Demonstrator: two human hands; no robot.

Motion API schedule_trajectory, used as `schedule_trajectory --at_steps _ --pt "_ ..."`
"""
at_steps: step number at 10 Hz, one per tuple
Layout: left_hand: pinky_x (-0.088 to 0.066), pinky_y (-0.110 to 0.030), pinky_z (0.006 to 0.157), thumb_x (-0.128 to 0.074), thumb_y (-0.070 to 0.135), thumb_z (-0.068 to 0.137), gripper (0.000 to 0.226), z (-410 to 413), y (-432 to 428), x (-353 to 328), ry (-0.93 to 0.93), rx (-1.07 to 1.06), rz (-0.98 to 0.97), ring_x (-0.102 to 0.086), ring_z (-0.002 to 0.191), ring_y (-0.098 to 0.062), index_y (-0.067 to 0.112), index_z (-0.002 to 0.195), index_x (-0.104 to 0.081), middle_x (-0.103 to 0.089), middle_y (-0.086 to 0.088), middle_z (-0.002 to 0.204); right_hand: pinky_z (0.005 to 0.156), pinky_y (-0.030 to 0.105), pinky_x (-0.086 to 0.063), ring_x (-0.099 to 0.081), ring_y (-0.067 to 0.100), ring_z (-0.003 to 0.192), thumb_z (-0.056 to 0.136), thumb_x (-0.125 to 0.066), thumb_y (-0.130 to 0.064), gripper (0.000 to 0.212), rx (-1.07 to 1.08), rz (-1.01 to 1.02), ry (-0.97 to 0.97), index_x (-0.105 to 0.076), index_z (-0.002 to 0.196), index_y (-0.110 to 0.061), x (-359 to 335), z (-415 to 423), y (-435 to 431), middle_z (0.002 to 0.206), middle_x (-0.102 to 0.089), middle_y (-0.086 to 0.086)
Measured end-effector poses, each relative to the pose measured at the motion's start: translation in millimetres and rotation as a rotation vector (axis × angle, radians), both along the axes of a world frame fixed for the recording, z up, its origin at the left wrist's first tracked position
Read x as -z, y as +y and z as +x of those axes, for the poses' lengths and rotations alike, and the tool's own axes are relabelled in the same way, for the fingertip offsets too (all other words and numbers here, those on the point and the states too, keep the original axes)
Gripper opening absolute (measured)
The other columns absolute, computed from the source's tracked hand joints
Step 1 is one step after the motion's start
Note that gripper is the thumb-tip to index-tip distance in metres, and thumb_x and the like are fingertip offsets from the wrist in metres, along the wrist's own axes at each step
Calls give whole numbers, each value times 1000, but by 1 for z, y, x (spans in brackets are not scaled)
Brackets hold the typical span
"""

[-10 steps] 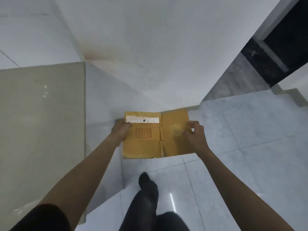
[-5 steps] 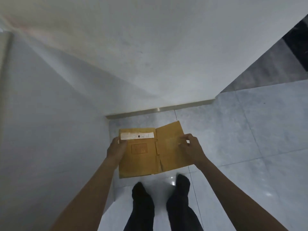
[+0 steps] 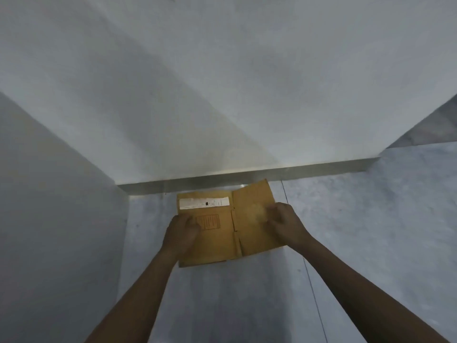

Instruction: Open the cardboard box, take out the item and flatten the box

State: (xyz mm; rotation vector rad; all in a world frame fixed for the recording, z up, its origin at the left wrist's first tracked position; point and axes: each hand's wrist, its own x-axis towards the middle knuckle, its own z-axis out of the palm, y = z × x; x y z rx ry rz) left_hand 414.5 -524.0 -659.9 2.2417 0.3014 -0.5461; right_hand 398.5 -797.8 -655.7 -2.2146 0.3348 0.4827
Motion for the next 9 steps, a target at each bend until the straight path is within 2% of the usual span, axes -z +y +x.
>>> schedule_trajectory --at_steps 1,2,3,4,5,6,7,8,9 --pt "-42 -39 99 -49 25 94 37 17 -3 63 -36 55 113 -49 123 -30 17 131 -49 -48 -9 137 101 30 -33 -37 28 133 93 -58 -25 47 -57 -44 -18 -43 136 -15 56 17 -4 150 -31 13" --pt "-40 -44 104 -50 28 95 46 27 -3 101 -66 91 127 -46 127 -33 18 139 -40 -40 -13 145 110 40 -32 -29 35 140 90 -60 -39 59 -139 -91 27 -38 141 -18 94 24 -4 159 -11 13" --pt "-40 -48 107 -50 33 94 49 29 1 124 -103 139 178 -42 131 -36 20 140 -39 -32 -12 152 112 45 -33 -28 39 139 85 -60 -54 72 -260 -268 23 -34 141 -18 120 22 -2 159 -5 13" --pt "-39 -52 107 -47 43 93 58 24 3 132 -163 210 324 -35 137 -35 22 144 -30 -27 -10 155 109 48 -35 -24 40 140 83 -58 -59 82 -326 -385 -17 -25 144 -15 130 21 4 160 -5 12" --pt "-34 -50 111 -48 47 93 68 23 7 133 -114 222 340 -29 141 -34 21 149 -19 -21 -12 158 111 52 -32 -16 39 144 83 -56 -60 88 -342 -431 17 -17 146 -13 131 22 8 161 -1 12" --pt "-18 -52 118 -39 50 95 67 28 9 120 4 317 444 -10 148 -29 27 151 -11 -4 -9 162 113 51 -29 -10 37 146 87 -51 -57 82 -394 -456 50 -14 148 -16 117 25 8 160 -1 13" --pt "-9 -53 118 -26 53 98 59 26 0 76 61 335 453 -10 148 -23 28 150 -13 -12 -3 162 116 48 -21 -4 34 148 91 -47 -54 79 -388 -427 72 -8 151 -20 80 24 13 162 2 10" --pt "-7 -53 118 -23 55 98 57 22 -12 1 61 316 403 -15 147 -18 33 149 -17 -20 1 160 117 44 -20 -5 26 149 95 -40 -52 68 -357 -372 32 -13 151 -25 10 25 22 163 0 5" --pt "-7 -52 118 -23 53 99 54 15 -25 -83 20 361 399 -11 148 -16 35 149 -17 -15 3 161 118 38 -19 -10 18 149 97 -34 -52 63 -348 -306 -66 -20 151 -22 -72 28 30 162 -7 2"
